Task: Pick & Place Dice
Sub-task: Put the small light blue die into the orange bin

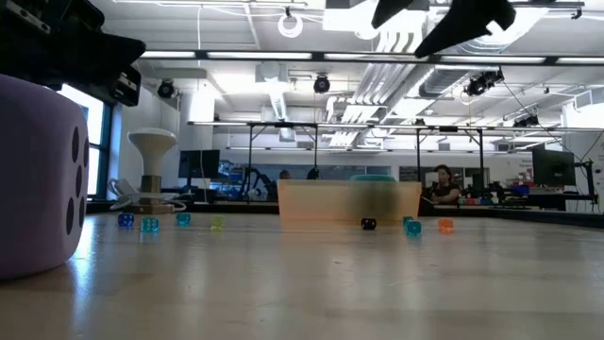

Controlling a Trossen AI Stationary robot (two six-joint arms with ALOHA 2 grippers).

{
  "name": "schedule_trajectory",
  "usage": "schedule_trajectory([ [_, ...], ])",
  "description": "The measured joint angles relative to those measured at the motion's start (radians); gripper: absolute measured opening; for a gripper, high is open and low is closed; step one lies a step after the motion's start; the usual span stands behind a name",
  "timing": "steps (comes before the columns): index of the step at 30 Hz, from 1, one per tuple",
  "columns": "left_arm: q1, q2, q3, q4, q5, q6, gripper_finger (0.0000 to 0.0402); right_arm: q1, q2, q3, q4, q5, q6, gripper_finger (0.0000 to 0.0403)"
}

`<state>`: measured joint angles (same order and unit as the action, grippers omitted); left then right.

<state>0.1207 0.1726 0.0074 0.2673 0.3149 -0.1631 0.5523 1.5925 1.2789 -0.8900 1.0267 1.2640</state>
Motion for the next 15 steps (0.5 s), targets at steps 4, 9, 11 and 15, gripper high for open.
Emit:
schedule_trajectory([
  [4, 0.000, 0.000, 0.000, 0.023, -0.006, -0.002, 0.0000, 0.096, 0.041, 0.000, 0.069, 0.013, 0.014, 0.0400],
  [9, 0.000, 0.000, 0.000, 0.038, -0.014, -0.002, 0.0000, 0.143, 0.101, 0.000, 0.240, 0.003, -0.066, 0.0400],
  [11, 0.000, -0.001, 0.000, 0.038, -0.014, -0.002, 0.0000, 0.146, 0.128, 0.000, 0.315, 0.002, -0.130, 0.0400],
  [15, 0.000, 0.000, 0.000, 0.035, -0.014, -0.002, 0.0000, 0.129, 0.166, 0.001, 0.398, -0.006, -0.210, 0.0400],
])
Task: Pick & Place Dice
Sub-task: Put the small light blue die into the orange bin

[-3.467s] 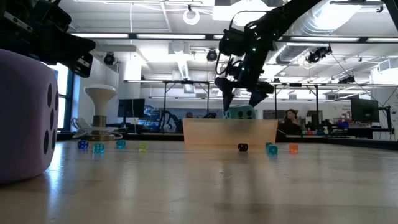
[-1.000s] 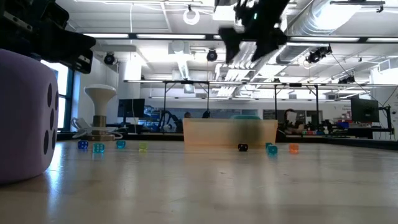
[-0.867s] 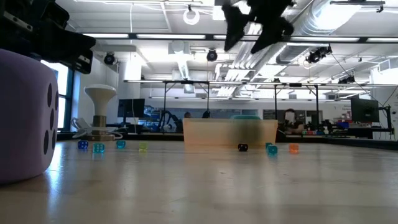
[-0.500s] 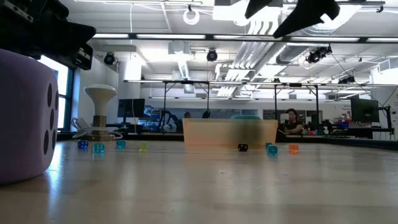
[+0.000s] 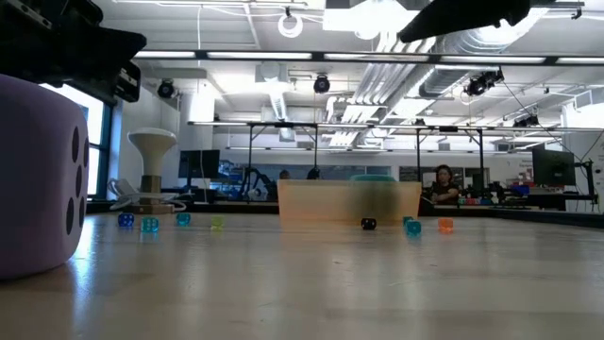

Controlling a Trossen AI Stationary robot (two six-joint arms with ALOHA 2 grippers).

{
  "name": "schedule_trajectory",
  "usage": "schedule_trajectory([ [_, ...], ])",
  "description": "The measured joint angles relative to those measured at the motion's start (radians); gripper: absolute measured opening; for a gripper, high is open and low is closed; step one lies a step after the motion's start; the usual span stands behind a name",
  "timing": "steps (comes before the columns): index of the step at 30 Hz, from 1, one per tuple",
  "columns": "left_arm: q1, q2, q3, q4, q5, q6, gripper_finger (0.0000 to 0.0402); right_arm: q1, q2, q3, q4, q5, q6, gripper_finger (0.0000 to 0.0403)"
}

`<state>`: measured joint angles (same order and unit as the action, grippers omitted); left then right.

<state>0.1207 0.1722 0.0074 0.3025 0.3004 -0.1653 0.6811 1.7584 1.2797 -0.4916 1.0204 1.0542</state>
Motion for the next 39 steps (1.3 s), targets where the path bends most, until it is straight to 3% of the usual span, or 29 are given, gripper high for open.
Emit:
schedule_trajectory([
  [9, 0.000, 0.000, 0.000, -0.003, -0.004, 0.015, 0.0000, -0.115, 0.045, 0.000, 0.034, -0.050, 0.071, 0.0400],
  [16, 0.000, 0.007, 0.000, -0.003, -0.009, 0.015, 0.0000, -0.227, 0.062, 0.000, 0.087, -0.191, -0.051, 0.0400],
  [22, 0.001, 0.007, 0.000, 0.039, -0.154, 0.018, 0.0000, -0.280, 0.082, -0.002, 0.184, -0.265, -0.167, 0.0400],
  [32, -0.001, 0.027, 0.000, 0.036, -0.129, 0.070, 0.0000, -0.331, 0.100, 0.000, 0.673, -0.348, -0.451, 0.0400],
  [34, -0.002, 0.029, 0.000, 0.035, -0.112, 0.052, 0.0000, -0.333, 0.100, 0.000, 0.754, -0.403, -0.548, 0.0400],
  [39, -0.002, 0.048, 0.000, 0.029, 0.031, -0.076, 0.0000, -0.319, 0.100, 0.000, 0.857, -0.681, -0.735, 0.0400],
])
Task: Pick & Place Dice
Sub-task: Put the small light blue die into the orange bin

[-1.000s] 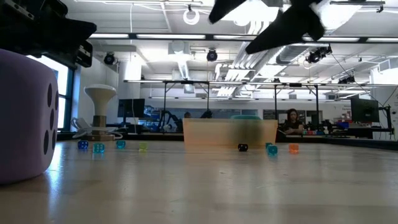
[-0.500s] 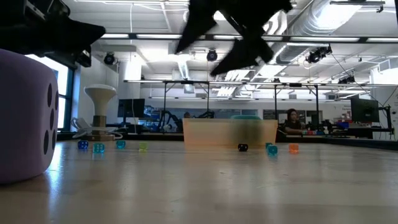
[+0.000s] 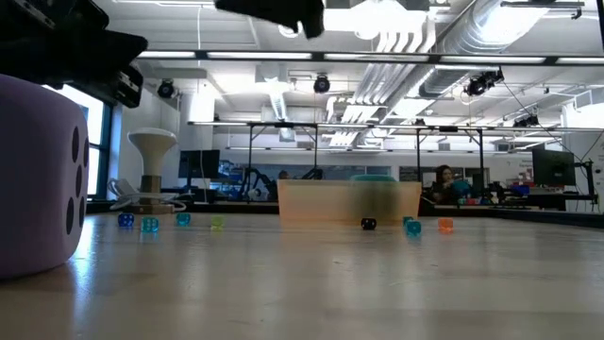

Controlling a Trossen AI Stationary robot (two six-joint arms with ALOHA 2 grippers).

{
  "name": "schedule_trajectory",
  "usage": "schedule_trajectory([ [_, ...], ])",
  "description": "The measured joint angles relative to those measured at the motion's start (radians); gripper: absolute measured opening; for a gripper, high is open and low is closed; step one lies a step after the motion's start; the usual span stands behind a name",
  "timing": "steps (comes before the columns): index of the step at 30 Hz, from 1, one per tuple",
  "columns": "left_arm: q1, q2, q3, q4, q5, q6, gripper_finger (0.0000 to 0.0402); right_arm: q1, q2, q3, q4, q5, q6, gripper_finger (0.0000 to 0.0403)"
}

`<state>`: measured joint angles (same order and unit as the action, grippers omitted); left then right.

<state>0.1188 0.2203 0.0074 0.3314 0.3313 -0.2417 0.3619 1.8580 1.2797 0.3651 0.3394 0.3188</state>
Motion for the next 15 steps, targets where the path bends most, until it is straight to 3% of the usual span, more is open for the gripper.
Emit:
schedule_trajectory([
  [3, -0.009, 0.023, 0.000, 0.000, 0.041, 0.030, 0.0000, 0.031, 0.000, 0.000, -0.002, 0.009, -0.033, 0.0400],
  [8, -0.095, 0.102, 0.000, -0.001, 0.013, 0.157, 0.0000, 0.115, 0.000, 0.000, -0.065, 0.220, -0.037, 0.0400],
  [11, -0.176, 0.165, 0.000, -0.002, -0.130, 0.210, 0.0004, 0.169, 0.000, 0.000, -0.116, 0.354, -0.029, 0.0400],
  [15, -0.274, 0.261, 0.000, -0.001, -0.452, 0.166, 0.0026, 0.222, 0.000, 0.000, -0.152, 0.483, 0.002, 0.0400],
])
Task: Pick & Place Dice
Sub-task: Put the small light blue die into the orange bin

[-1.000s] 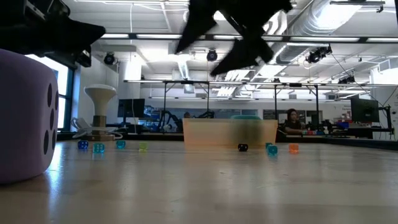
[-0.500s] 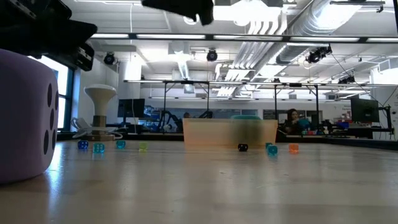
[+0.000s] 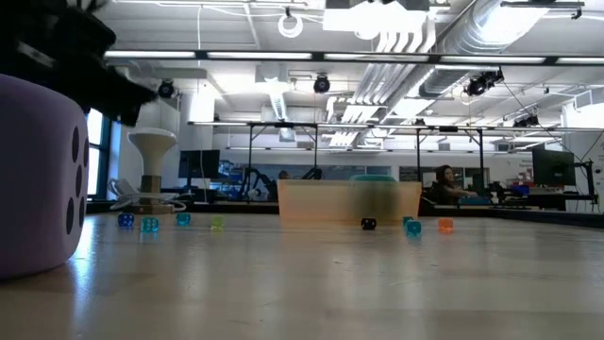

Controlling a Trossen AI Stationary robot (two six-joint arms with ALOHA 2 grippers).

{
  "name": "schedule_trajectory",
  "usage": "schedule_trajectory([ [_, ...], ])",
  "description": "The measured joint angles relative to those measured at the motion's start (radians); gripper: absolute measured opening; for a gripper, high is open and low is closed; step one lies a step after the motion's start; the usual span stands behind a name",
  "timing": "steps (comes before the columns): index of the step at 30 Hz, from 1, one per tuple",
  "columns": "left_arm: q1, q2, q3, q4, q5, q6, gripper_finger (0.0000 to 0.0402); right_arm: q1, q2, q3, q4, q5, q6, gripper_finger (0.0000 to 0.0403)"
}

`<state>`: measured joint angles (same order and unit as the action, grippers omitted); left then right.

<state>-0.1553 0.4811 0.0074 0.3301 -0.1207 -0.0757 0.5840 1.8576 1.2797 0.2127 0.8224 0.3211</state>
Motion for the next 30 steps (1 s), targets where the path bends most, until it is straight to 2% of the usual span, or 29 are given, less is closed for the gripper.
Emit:
schedule_trajectory([
  [3, -0.044, 0.073, 0.000, 0.001, -0.140, -0.028, 0.0053, 0.021, 0.000, 0.000, -0.008, 0.017, 0.017, 0.0400],
  [9, -0.069, 0.205, 0.000, 0.013, -0.276, 0.035, 0.0111, 0.039, 0.000, 0.000, -0.029, 0.013, 0.047, 0.0400],
  [14, -0.044, 0.291, 0.000, 0.028, -0.278, 0.079, 0.0130, 0.038, 0.000, 0.000, -0.044, 0.011, 0.078, 0.0400],
  [25, 0.101, 0.449, -0.001, 0.084, -0.275, -0.015, 0.0132, 0.023, 0.000, 0.000, -0.045, 0.007, 0.079, 0.0400],
  [30, 0.137, 0.525, -0.001, 0.174, -0.197, 0.006, 0.0132, 0.015, 0.000, 0.000, -0.045, -0.036, 0.087, 0.0400],
])
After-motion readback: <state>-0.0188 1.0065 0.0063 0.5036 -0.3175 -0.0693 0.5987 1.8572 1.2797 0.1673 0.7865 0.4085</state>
